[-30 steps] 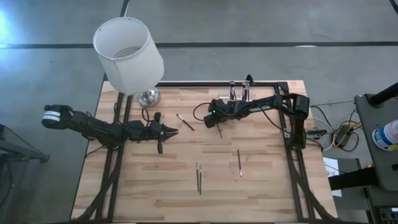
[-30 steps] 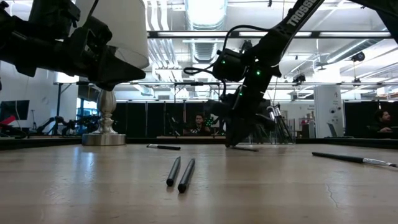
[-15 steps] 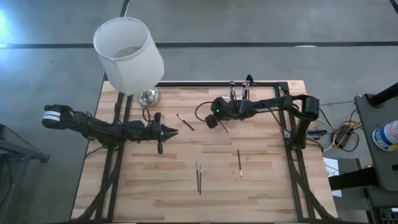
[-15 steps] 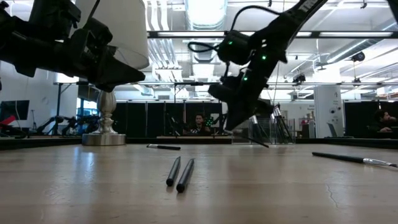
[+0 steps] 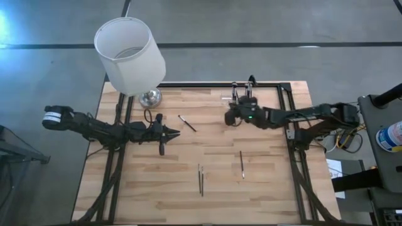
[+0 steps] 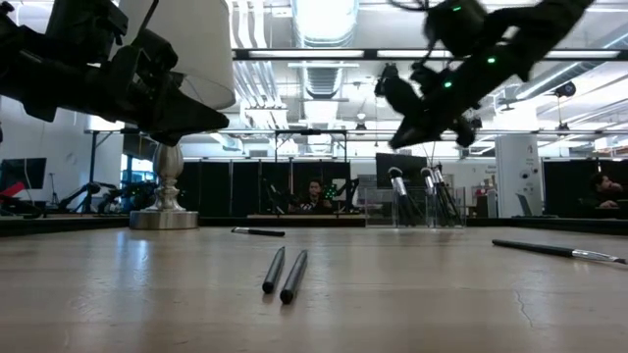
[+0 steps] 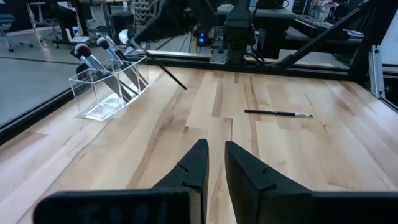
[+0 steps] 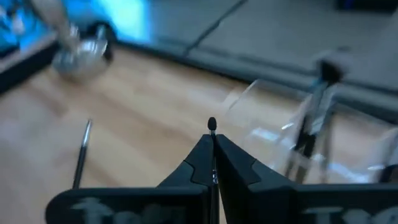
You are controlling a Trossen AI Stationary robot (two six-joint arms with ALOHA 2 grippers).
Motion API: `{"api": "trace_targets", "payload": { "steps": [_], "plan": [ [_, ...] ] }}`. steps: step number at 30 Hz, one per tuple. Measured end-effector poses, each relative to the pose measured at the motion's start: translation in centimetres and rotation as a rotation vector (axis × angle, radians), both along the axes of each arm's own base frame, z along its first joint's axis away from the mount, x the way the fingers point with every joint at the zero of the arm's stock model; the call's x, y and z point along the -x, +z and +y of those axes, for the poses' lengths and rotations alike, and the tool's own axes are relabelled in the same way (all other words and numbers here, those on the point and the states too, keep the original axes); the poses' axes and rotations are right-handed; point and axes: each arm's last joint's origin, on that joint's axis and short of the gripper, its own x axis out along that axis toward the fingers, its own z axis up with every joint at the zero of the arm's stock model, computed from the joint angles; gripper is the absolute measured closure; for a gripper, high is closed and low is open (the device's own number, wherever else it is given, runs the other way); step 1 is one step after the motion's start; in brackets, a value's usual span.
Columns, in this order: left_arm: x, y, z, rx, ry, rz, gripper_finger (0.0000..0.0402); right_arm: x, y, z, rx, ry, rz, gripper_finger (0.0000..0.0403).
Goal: Put items in baskets/containers
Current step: Put the eyeshadow brush into the transparent organizer
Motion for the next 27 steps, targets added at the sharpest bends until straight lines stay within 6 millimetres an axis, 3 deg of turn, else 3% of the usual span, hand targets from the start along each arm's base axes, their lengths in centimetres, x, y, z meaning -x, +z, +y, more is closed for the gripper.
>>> {"api": "trace_targets", "payload": {
  "steps": [7, 14, 19, 27],
  "plan": [
    [0.0, 0.0, 0.0, 0.0, 0.0, 0.0, 0.0356, 3.1, 1.7, -0.7, 0.24, -0.144, -0.143, 0.0394],
    [0.0, 0.0, 0.0, 0.0, 0.0, 0.0, 0.0356, 4.6, 1.5, -3.3, 0.36, -0.261, -0.245, 0.0394],
    [0.0, 0.0, 0.0, 0.0, -0.001, -0.001, 0.0356, 4.5, 1.4, -5.1, 0.401, -0.263, -0.275, 0.0394],
    [0.0, 0.0, 0.0, -0.001, -0.001, 0.0, 0.0356, 2.4, -1.1, -7.8, 0.41, -0.252, -0.194, 0.0394]
  ]
}}
